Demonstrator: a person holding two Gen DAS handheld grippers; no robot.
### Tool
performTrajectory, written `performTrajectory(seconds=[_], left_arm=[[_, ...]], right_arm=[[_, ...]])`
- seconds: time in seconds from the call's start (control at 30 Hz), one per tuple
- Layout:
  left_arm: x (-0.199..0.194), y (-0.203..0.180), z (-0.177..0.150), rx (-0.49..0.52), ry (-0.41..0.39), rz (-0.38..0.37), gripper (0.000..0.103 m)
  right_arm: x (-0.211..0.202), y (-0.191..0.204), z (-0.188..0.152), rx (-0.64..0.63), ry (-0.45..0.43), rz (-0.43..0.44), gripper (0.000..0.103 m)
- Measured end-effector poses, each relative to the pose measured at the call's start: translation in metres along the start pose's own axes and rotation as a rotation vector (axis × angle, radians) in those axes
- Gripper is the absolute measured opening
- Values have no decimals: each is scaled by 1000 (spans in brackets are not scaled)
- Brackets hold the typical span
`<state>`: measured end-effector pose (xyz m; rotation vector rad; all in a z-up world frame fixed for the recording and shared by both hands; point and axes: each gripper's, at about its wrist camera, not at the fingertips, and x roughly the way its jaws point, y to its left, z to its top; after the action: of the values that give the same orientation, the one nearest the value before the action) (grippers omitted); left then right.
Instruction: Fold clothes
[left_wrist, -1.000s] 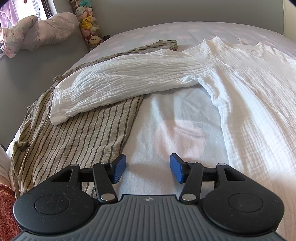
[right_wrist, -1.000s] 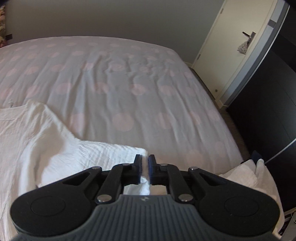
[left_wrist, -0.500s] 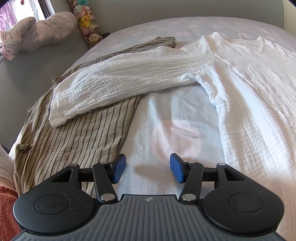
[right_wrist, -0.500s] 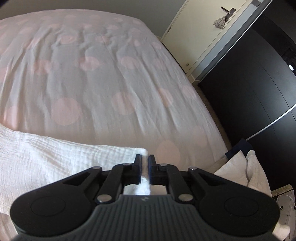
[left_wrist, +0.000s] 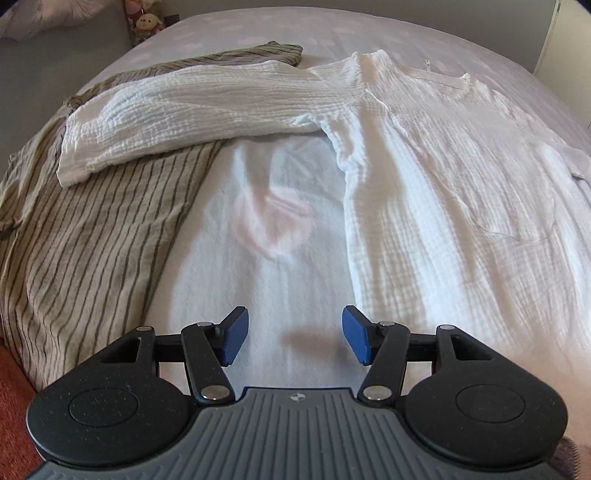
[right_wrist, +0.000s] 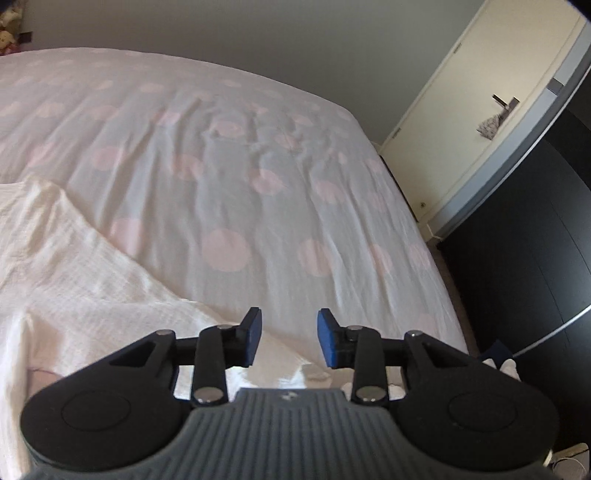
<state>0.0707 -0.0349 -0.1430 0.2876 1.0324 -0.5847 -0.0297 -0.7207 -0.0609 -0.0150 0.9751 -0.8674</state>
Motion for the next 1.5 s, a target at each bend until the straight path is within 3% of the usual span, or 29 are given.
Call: performTrajectory(seconds=[0.17, 0.37, 0.73, 0.8, 0.9, 0.97, 1.07, 1.43, 1.5], left_arm=[[-10, -6, -23, -48, 80, -106, 58], [-10, -15, -42, -71, 161, -122, 58], [-13, -46, -64, -43, 242, -137, 57], [-15, -48, -69, -38, 247, -148, 54], [-19, -48, -74, -48, 250, -166, 35], [-20, -47, -75, -64, 257, -192, 19], [-22, -46, -76, -74, 267, -225, 9], [-39, -35, -71, -110, 253, -306, 5], [-42, -31, -68, -127, 245, -322, 5]], right_arm=[[-39, 33, -29, -53, -8, 139, 39], [-72, 62, -76, -77, 12, 281, 39], [-96, 112, -174, -72, 181, 497, 41], [-99, 118, -185, -67, 210, 532, 45], [-109, 120, -198, -43, 221, 565, 70], [-116, 117, -202, -31, 218, 579, 70], [-127, 109, -205, -1, 210, 597, 70], [-145, 89, -223, 50, 238, 649, 69], [-147, 88, -225, 52, 238, 664, 61]])
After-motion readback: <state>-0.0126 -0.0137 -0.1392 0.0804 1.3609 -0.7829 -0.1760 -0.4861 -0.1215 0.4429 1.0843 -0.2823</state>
